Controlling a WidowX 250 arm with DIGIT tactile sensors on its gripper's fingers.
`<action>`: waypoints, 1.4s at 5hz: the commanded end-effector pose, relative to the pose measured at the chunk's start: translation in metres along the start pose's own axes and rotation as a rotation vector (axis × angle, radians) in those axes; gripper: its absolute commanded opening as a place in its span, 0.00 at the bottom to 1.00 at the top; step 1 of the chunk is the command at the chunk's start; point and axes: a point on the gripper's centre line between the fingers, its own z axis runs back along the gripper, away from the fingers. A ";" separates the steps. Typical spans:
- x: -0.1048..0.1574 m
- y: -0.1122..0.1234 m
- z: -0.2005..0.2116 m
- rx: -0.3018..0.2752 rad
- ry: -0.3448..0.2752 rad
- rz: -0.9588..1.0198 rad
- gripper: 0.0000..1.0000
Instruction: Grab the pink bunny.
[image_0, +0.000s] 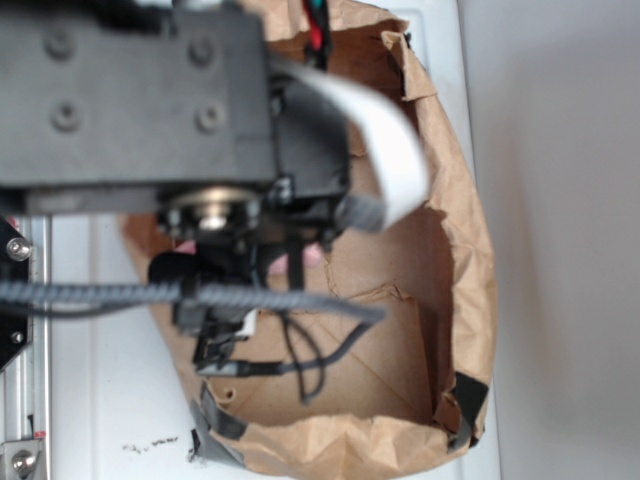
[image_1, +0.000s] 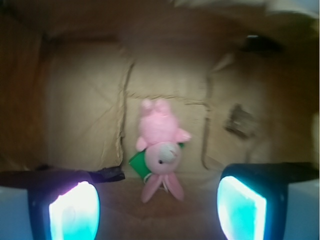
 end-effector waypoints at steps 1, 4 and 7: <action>0.025 0.005 -0.028 0.122 -0.091 -0.049 1.00; 0.025 0.005 -0.028 0.122 -0.091 -0.049 1.00; 0.044 0.006 -0.084 0.087 -0.022 -0.081 1.00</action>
